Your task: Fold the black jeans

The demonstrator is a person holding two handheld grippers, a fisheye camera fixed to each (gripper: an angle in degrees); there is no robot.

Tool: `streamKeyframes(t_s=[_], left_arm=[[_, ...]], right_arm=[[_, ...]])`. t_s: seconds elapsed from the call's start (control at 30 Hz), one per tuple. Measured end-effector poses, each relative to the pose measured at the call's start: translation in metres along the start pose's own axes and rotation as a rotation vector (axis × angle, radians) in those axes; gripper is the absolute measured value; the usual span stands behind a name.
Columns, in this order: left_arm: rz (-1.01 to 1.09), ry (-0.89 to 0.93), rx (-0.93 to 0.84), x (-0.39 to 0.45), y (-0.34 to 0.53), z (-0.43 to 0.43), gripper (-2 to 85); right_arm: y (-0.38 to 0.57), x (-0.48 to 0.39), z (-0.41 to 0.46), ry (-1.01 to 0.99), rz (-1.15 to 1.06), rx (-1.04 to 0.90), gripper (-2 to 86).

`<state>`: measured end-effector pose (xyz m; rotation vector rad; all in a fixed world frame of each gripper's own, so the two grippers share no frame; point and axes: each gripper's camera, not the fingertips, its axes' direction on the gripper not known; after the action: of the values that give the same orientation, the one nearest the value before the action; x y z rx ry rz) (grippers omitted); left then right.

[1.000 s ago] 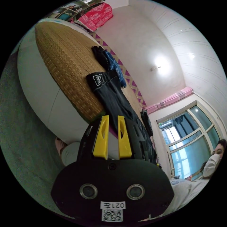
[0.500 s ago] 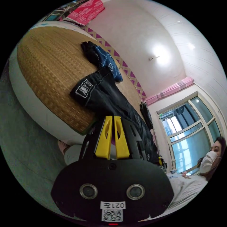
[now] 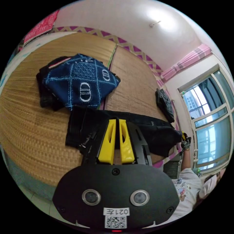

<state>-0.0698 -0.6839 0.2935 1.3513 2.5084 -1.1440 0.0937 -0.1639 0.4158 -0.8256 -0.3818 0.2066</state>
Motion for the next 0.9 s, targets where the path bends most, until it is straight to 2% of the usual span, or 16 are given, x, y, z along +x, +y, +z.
streamKeyframes(t_s=[0.1, 0.2, 0.37, 0.53, 0.67, 0.73, 0.8, 0.9], left_arm=[[-0.05, -0.025, -0.049, -0.02, -0.027, 0.032, 5.6], [-0.073, -0.125, 0.058, -0.038, -0.02, 0.013, 6.0], [-0.073, -0.084, 0.135, -0.063, 0.018, -0.011, 6.6], [-0.085, -0.084, 0.147, -0.076, 0.033, 0.008, 8.7], [-0.137, -0.062, 0.121, -0.087, 0.023, 0.031, 0.5], [-0.124, -0.067, 0.131, -0.087, 0.019, 0.025, -0.4], [-0.083, 0.008, 0.193, -0.083, 0.019, -0.001, -0.8], [-0.088, 0.055, 0.181, -0.092, 0.017, -0.01, -0.9]], right_arm=[[-0.02, 0.008, 0.04, 0.201, -0.011, 0.019, 7.8], [-0.012, -0.003, 0.05, 0.269, -0.086, 0.038, 8.1], [0.041, -0.039, 0.082, 0.271, -0.301, -0.098, 7.5], [0.122, -0.088, 0.16, 0.178, -0.543, -0.315, 7.5], [0.173, -0.114, 0.212, 0.166, -0.694, -0.432, 7.5], [0.215, -0.132, 0.239, 0.171, -0.869, -0.537, 7.6], [0.251, -0.145, 0.251, 0.163, -1.02, -0.621, 8.0], [0.315, -0.157, 0.272, 0.243, -1.255, -0.713, 9.1]])
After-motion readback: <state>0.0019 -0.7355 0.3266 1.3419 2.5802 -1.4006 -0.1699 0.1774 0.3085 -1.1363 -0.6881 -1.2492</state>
